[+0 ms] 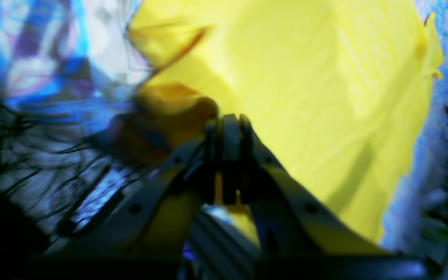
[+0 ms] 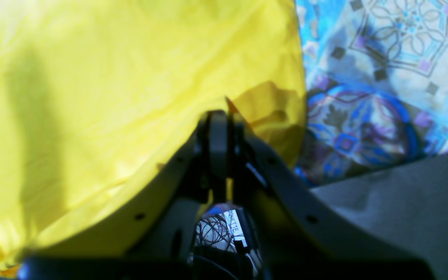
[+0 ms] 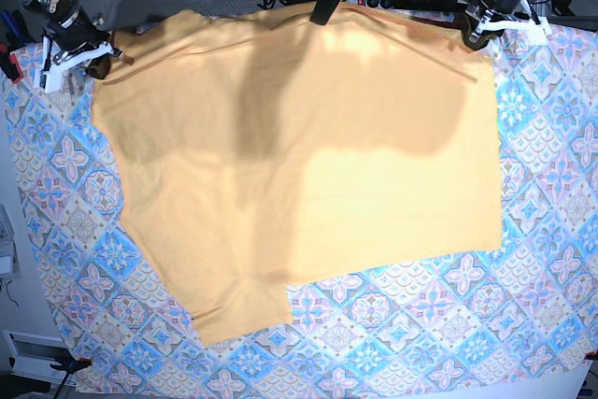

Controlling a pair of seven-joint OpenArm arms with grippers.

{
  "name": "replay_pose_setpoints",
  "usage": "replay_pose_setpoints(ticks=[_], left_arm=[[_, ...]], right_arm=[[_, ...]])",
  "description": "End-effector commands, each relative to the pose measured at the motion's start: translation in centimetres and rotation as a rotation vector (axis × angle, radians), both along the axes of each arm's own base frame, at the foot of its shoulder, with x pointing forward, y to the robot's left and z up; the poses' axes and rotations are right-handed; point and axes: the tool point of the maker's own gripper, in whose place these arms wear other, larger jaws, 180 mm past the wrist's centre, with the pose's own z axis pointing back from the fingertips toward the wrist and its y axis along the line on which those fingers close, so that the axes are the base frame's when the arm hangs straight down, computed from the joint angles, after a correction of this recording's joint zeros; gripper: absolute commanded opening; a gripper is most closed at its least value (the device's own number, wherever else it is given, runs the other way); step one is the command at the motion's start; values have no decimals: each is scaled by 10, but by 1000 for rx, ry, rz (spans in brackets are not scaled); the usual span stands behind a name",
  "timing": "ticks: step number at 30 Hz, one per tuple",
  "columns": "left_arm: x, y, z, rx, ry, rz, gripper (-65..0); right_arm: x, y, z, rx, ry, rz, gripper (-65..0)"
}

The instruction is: Fold the T-shirt properly

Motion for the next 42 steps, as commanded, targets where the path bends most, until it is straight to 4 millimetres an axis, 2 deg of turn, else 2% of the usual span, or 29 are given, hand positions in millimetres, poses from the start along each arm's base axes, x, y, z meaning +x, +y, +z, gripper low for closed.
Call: replay_pose_setpoints(ticks=[1, 4, 9, 18, 24, 27, 32, 37, 42], left_arm=[[9, -3, 11, 0, -41, -17, -650], [29, -6, 23, 1, -101, -29, -650], [56, -5, 35, 8, -175, -28, -650], [88, 18, 57, 52, -275, 17, -650], [92, 20, 58, 57, -286, 22, -650], [105, 30, 69, 76, -331, 43, -650], [118, 41, 69, 80, -350, 71, -650], [112, 46, 57, 74, -321, 94, -650], [109, 53, 54, 80, -312, 111, -650]], right_arm=[[9, -5, 11, -21, -42, 9, -650], [10, -5, 11, -21, -43, 9, -650], [32, 7, 15, -1, -90, 37, -650], [63, 21, 24, 17, -153, 71, -650], [66, 21, 25, 18, -160, 70, -650], [68, 23, 26, 20, -165, 74, -650], [99, 39, 36, 44, -225, 111, -650], [114, 50, 32, 72, -235, 130, -650], [118, 54, 19, 98, -210, 129, -650]])
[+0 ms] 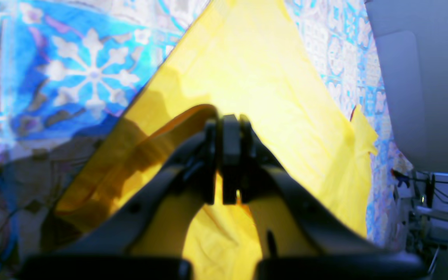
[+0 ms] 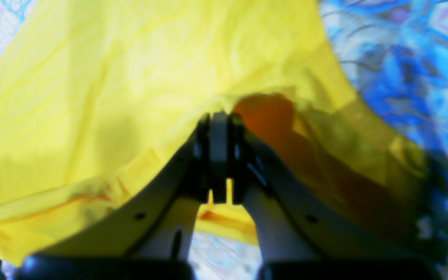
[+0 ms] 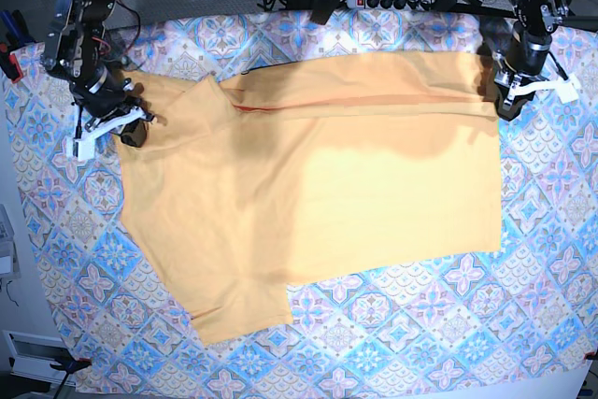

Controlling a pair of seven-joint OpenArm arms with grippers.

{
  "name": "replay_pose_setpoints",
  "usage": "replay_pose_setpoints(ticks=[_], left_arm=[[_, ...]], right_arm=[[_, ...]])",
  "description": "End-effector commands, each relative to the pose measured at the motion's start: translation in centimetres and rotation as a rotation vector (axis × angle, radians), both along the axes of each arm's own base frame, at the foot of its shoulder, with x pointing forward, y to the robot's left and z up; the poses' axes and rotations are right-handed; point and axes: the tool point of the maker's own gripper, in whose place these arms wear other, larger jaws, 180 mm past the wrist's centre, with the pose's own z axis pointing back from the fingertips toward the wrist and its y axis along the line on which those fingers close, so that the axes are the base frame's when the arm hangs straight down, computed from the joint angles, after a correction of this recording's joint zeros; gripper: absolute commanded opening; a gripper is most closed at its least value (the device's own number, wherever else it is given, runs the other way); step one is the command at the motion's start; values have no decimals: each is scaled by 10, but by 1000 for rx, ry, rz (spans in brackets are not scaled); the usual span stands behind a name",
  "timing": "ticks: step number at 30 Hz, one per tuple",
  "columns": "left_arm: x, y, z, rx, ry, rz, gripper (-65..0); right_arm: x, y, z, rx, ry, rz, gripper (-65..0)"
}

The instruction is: Fold the T-shirt properly

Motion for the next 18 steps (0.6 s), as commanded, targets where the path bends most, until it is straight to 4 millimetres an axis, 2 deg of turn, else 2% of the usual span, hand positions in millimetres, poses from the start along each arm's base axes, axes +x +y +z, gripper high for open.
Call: replay_pose_setpoints(ticks=[1, 4, 10, 14, 18], left_arm=[[4, 12, 14, 33, -43, 15, -650], [14, 18, 20, 42, -71, 28, -650], [19, 27, -1, 12, -36, 63, -650], [22, 30, -10, -5, -26, 81, -650], [32, 28, -9, 10, -36, 69, -650]], right_arm=[[9, -7, 10, -14, -43, -6, -650], [17, -8, 13, -10, -58, -13, -650], [43, -10, 18, 8, -91, -23, -650], [58, 4, 14, 33, -89, 5, -650], [71, 18, 8, 54, -78, 36, -650]])
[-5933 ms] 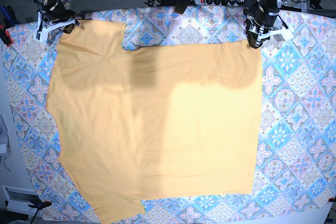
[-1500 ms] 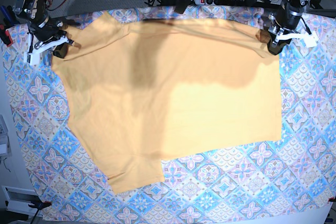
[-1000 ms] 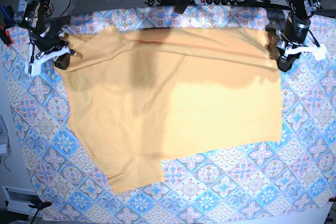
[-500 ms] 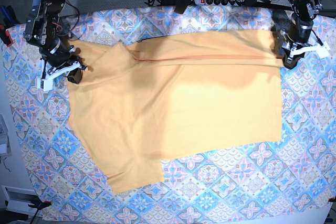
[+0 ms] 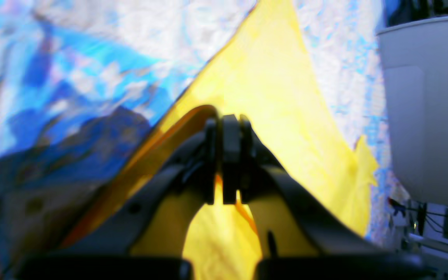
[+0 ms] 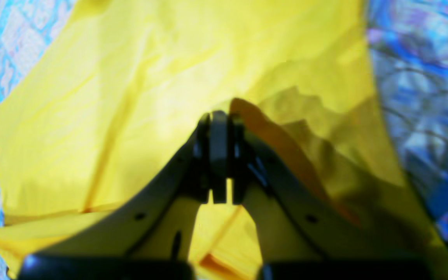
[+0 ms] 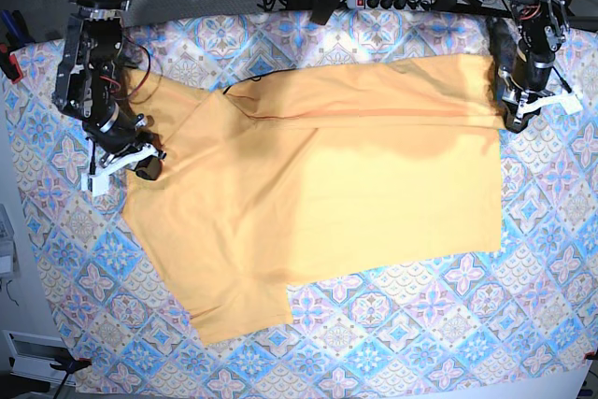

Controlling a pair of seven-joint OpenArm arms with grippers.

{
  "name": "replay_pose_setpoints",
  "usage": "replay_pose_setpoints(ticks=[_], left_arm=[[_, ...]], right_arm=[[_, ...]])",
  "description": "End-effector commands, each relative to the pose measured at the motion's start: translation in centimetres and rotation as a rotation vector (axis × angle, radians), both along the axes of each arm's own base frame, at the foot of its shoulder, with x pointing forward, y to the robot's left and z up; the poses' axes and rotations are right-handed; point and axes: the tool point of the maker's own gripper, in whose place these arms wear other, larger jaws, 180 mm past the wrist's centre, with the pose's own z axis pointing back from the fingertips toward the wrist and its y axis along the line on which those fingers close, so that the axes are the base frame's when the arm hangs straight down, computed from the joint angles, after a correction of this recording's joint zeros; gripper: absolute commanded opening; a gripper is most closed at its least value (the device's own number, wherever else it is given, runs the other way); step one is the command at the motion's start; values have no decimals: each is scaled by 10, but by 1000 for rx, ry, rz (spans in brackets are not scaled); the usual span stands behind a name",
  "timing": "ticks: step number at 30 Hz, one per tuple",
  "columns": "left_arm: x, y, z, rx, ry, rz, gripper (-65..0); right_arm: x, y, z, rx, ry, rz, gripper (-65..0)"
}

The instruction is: Fold the T-shirt properly

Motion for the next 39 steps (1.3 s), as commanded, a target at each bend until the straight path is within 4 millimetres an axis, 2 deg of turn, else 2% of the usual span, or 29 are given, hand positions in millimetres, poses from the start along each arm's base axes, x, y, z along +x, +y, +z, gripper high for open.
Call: replay_pose_setpoints(ticks=[1, 7, 13, 17, 19, 22, 25, 33, 39], left_arm=[[8, 1, 9, 33, -27, -18, -650], [19, -2, 11, 81, -26, -47, -650], [18, 0, -8, 53, 11, -30, -650], [16, 1, -12, 51, 22, -23, -650], [17, 1, -11, 51, 20, -25, -650], [19, 0, -11, 52, 18, -27, -650], [18, 0, -11, 51, 19, -26, -650], [14, 2, -20, 42, 41, -17, -650], [10, 2, -22, 39, 54, -18, -494]], right_arm=[[15, -2, 14, -7, -53, 5, -650], [43, 16, 13, 3, -74, 45, -650], [42, 10, -3, -138, -45, 80, -648], [44, 11, -4, -215, -63, 110, -647], [47, 10, -2, -232, -81, 108, -647], [63, 9, 12, -239, -123, 103, -647], [66, 10, 15, -240, -131, 104, -643], [68, 8, 19, -245, -142, 97, -556], [65, 5, 17, -248, -135, 95, -529]])
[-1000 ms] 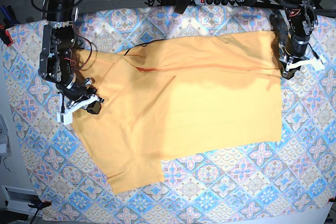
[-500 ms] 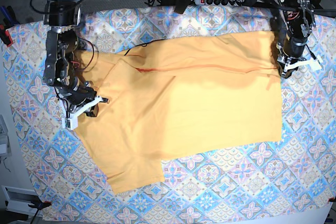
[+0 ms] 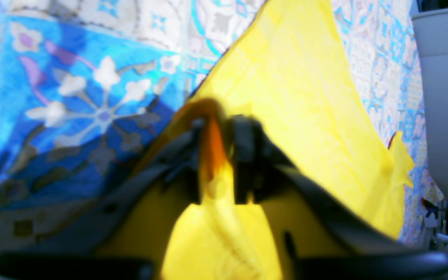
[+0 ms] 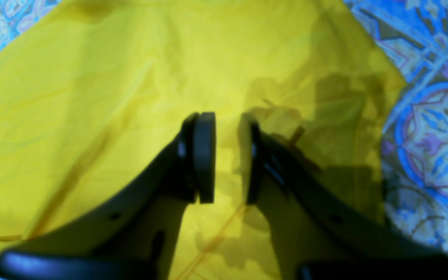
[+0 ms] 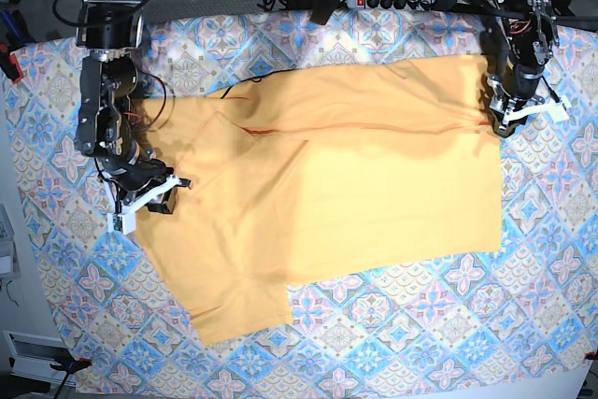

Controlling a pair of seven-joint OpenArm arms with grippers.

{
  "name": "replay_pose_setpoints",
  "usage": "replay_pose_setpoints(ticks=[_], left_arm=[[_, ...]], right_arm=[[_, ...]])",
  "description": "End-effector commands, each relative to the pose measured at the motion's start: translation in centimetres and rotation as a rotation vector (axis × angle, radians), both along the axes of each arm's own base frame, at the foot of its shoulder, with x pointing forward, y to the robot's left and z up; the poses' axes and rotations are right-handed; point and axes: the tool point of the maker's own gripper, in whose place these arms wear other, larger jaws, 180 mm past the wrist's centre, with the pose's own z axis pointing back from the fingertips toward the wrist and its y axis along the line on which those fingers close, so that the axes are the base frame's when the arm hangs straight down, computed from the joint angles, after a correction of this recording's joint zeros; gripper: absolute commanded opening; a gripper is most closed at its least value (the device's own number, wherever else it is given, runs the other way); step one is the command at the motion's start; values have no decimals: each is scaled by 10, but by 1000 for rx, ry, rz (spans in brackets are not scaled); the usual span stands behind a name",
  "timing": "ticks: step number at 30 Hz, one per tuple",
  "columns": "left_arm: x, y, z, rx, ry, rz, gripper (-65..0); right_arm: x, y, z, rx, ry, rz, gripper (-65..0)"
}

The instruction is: Fold the T-shirt properly

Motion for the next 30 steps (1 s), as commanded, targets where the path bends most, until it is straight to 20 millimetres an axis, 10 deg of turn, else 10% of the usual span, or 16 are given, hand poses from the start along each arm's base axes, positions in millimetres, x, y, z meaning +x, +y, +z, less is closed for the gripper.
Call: replay_pose_setpoints(ticks=[1, 20, 30], left_arm=[[5, 6, 10, 25, -28, -6, -479], [-12, -8, 21, 18, -2, -92, -405], [-72, -35, 12, -103, 83, -118, -406]], right_arm=[[9, -7, 15, -13, -52, -3, -524], [-84, -43, 3, -71, 6, -81, -511], [-105, -52, 3, -92, 29, -94, -513]])
